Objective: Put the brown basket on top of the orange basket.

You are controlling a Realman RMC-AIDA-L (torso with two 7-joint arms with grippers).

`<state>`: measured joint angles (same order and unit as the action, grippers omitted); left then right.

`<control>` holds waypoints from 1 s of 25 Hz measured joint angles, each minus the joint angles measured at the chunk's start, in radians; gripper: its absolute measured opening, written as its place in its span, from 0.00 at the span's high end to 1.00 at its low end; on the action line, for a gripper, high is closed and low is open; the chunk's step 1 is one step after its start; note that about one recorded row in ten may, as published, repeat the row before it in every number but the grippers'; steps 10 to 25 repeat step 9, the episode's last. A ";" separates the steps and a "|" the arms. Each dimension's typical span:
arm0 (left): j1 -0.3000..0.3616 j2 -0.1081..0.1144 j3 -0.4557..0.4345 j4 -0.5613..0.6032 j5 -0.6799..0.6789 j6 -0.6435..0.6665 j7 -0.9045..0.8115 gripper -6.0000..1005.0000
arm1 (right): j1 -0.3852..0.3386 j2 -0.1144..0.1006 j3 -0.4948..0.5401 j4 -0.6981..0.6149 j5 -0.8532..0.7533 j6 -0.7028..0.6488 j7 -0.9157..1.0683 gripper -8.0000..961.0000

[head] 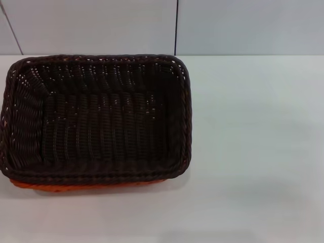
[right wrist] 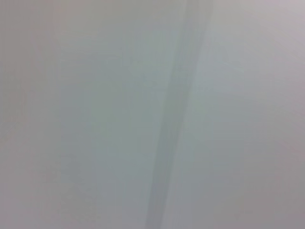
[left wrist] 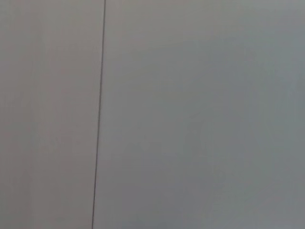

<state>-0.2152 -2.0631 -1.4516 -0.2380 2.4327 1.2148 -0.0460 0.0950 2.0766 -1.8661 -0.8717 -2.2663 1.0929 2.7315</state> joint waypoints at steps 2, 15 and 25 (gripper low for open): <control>-0.001 0.000 -0.004 0.000 0.000 0.017 -0.002 0.19 | 0.015 -0.001 -0.002 0.119 0.035 0.082 0.158 0.37; -0.010 -0.001 -0.005 0.001 0.000 0.028 -0.002 0.19 | 0.031 0.007 -0.080 0.300 0.107 0.259 0.274 0.37; -0.010 -0.001 -0.005 0.001 0.000 0.028 -0.002 0.19 | 0.031 0.007 -0.080 0.300 0.107 0.259 0.274 0.37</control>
